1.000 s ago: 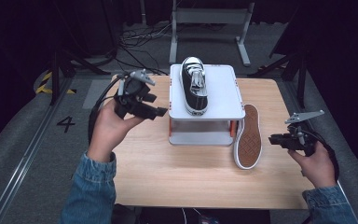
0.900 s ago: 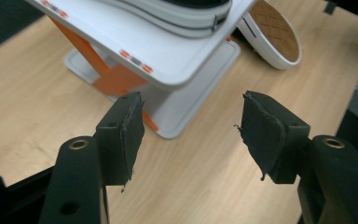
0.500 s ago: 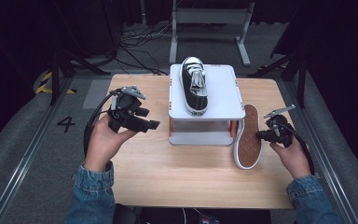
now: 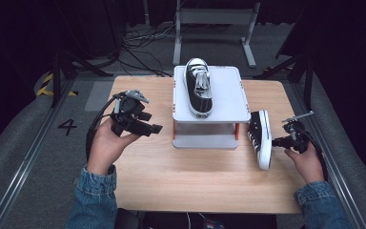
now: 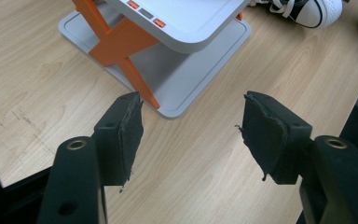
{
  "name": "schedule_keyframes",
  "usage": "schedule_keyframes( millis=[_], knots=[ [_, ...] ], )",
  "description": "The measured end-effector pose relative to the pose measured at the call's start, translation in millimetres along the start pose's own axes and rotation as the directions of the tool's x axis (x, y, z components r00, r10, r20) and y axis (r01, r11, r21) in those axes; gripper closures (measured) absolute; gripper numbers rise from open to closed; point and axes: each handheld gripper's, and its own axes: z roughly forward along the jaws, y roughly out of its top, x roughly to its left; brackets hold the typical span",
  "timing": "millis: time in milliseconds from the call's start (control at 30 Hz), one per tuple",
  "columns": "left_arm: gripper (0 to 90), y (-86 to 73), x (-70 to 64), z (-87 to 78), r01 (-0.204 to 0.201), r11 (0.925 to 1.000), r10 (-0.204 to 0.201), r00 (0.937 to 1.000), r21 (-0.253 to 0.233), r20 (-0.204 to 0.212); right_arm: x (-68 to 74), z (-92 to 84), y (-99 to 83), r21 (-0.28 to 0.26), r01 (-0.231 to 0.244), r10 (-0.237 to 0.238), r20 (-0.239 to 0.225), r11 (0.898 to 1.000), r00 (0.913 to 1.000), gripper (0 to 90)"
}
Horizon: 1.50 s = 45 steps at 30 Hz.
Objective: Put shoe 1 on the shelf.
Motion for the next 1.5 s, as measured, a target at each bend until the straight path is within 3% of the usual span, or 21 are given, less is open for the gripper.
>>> schedule_keyframes(
  millis=[67,200,267,333,433,533,567,600,667,867,900,967,1067,1167,1233,1300,1367,1433,1500],
  knots=[
    [38.8,-0.3,-0.4,1.5,0.003,1.0000,-0.003,1.0000,0.003,0.000,-0.2,-6.3,0.0,-0.015,-0.004,0.005,0.026,1.000,0.9997,72.8],
    [38.7,-0.4,-0.1,2.4,0.002,0.9999,-0.002,1.0000,0.014,-0.004,6.1,-36.9,5.4,-0.113,0.004,0.004,0.070,0.994,0.9976,72.3],
    [38.7,-0.6,-0.1,3.5,0.001,0.9999,-0.001,1.0000,0.014,-0.002,20.8,-54.9,12.0,-0.187,0.047,-0.039,0.050,0.981,0.9980,72.4],
    [38.7,-0.5,-1.0,4.6,0.004,0.9998,-0.004,1.0000,0.017,-0.001,36.7,-62.9,18.8,-0.218,0.103,-0.094,0.052,0.971,0.9943,73.3],
    [38.7,-0.5,-2.5,5.9,-0.001,0.9997,0.001,1.0000,0.023,0.002,57.9,-57.8,29.3,-0.208,0.174,-0.171,0.031,0.963,0.9847,74.8],
    [38.7,-1.0,-2.9,6.2,-0.005,0.9997,0.005,1.0000,0.025,0.002,62.0,-38.5,33.9,-0.137,0.172,-0.171,0.013,0.976,0.9851,76.4],
    [38.7,-1.3,-2.5,6.3,-0.006,0.9996,0.006,1.0000,0.026,0.003,60.7,-33.4,33.6,-0.117,0.171,-0.171,0.013,0.978,0.9853,75.6],
    [38.7,-1.7,-2.0,6.3,-0.006,0.9996,0.005,1.0000,0.026,0.001,57.4,-33.1,32.3,-0.135,0.159,-0.163,-0.013,0.978,0.9866,75.6],
    [38.8,-2.3,-1.4,6.8,-0.001,0.9997,0.001,1.0000,0.025,0.005,54.2,-33.9,31.4,-0.137,0.144,-0.148,-0.024,0.980,0.9887,75.7],
    [38.7,-1.5,0.4,6.5,-0.003,0.9997,0.003,1.0000,0.023,0.006,16.6,-57.5,12.3,-0.121,0.036,-0.031,0.037,0.992,0.9988,76.6],
    [38.7,-1.5,0.4,6.5,-0.003,0.9997,0.003,1.0000,0.023,0.006,16.6,-57.5,12.3,-0.121,0.036,-0.031,0.037,0.992,0.9988,76.6],
    [38.7,-0.4,0.7,7.5,-0.003,0.9997,0.003,0.9999,0.022,0.010,3.5,-62.0,4.0,-0.094,-0.010,0.018,0.081,0.996,0.9965,78.1],
    [38.7,0.6,0.9,9.0,-0.001,0.9996,0.000,0.9999,0.029,0.012,-11.1,-58.0,-6.4,-0.023,-0.053,0.056,0.176,0.998,0.9829,78.1],
    [38.7,0.6,1.1,8.9,-0.001,0.9995,0.000,0.9999,0.030,0.014,-24.0,-56.8,-11.6,-0.021,-0.110,0.111,0.162,0.994,0.9805,74.7],
    [38.7,-0.1,1.7,8.2,0.001,0.9996,-0.001,0.9999,0.027,0.013,-24.4,-62.8,-8.3,-0.057,-0.110,0.119,0.186,0.992,0.9754,70.2],
    [38.7,-1.4,2.1,7.5,0.006,0.9997,-0.006,0.9999,0.026,0.014,-20.4,-67.8,0.9,-0.126,-0.083,0.105,0.176,0.989,0.9789,65.2],
    [38.7,-3.4,2.1,7.9,0.011,0.9996,-0.012,0.9998,0.027,0.015,-16.1,-64.6,15.2,-0.150,-0.053,0.077,0.159,0.987,0.9844,63.5],
    [38.6,-5.1,2.9,7.8,0.009,0.9992,-0.009,0.9999,0.038,0.013,-15.5,-53.9,30.6,-0.138,-0.045,0.066,0.152,0.989,0.9862,57.8],
    [38.6,-6.9,4.1,7.8,0.012,0.9992,-0.013,0.9998,0.039,0.014,-14.9,-38.2,49.6,-0.086,-0.041,0.054,0.150,0.995,0.9872,56.1]
  ],
)
